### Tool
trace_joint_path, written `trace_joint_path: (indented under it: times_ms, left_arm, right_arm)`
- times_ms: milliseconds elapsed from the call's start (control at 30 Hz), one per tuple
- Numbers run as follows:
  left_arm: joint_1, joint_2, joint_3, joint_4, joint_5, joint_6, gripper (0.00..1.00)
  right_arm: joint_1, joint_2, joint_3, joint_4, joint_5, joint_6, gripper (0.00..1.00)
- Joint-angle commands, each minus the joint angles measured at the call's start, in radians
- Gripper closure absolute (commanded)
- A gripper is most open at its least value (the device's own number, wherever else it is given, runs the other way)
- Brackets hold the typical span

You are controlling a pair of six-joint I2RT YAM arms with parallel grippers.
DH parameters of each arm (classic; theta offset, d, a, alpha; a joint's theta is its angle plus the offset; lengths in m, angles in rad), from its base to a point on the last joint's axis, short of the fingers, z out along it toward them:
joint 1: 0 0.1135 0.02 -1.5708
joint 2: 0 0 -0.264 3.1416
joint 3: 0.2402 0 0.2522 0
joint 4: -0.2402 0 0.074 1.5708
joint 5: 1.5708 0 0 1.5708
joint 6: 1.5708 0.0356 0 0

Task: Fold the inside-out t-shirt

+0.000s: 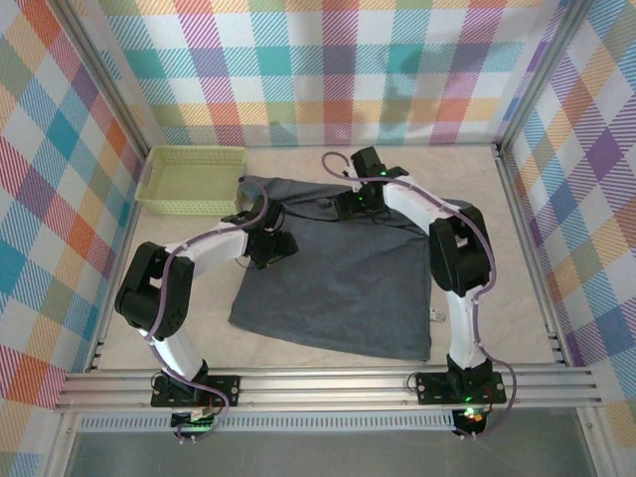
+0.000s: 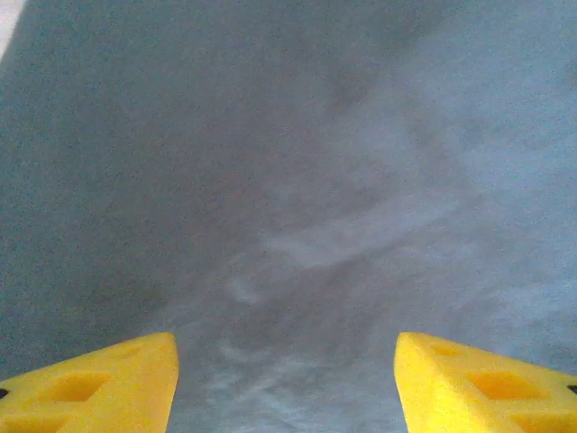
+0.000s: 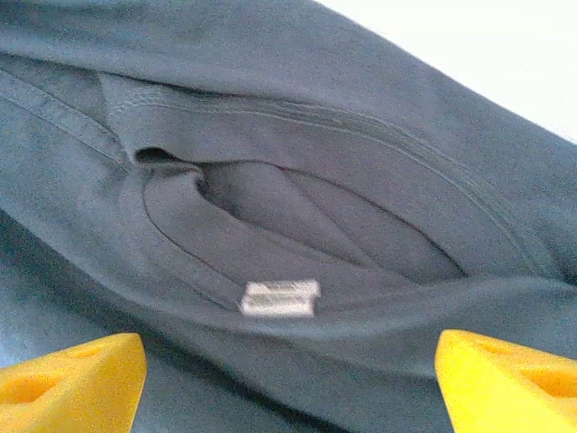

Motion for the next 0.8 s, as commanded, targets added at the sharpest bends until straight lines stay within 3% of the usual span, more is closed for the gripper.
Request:
trace_joint_path:
  times_ms: [0, 300, 500, 767]
  left_arm:
    - [-0.010, -0.085, -0.078, 0.118, 0.005, -0.048, 0.35]
    - [-0.042, -0.166, -0.277, 0.197, -0.015, -0.092, 0.35]
    - [-0.100, -0.209, -0.357, 0.182, -0.063, -0.132, 0.35]
    - [-0.214, -0.264, -0.500, 0.188, -0.102, -0.213, 0.35]
  right_arm:
    - [0.008, 0.060, 0.083, -0.050, 0.044, -0.061, 0.16]
    - [0.009, 0.190, 0.191, -0.112, 0.092, -0.102, 0.21]
    - [-0.010, 0.266, 0.306, -0.153, 0.178, -0.097, 0.39]
    - [-0.088, 0.469, 0.660, -0.284, 0.185, -0.082, 0.49]
